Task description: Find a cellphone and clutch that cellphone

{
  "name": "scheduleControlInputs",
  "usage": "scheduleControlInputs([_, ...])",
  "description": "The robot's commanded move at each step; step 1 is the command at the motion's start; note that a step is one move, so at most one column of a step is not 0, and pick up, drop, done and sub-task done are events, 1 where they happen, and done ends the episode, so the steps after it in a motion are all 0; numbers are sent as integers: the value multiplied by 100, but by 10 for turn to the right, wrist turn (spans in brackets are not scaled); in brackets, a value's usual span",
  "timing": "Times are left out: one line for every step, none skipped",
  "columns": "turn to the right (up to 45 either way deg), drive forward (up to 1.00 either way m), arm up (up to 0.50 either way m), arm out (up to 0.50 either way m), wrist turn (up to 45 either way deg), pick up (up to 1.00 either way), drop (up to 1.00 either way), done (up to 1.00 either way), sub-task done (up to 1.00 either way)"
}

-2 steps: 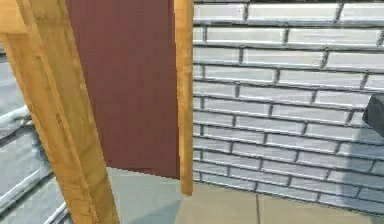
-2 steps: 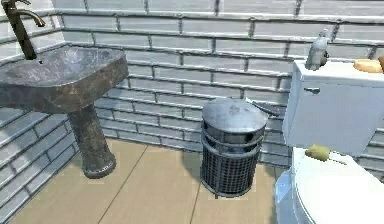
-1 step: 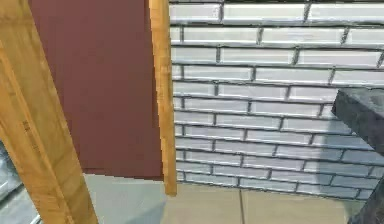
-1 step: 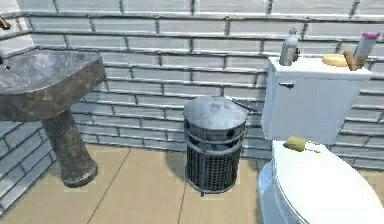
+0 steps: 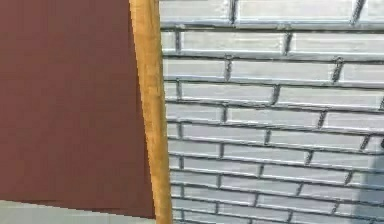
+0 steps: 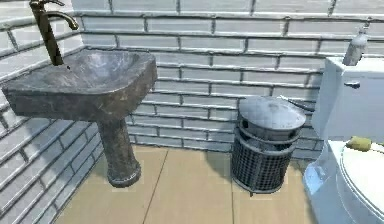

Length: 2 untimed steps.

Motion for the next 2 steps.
scheduleControlInputs([60,0,0,0,0,0,0,0,0])
scheduleControlInputs([0,30,0,0,0,0,0,0,0])
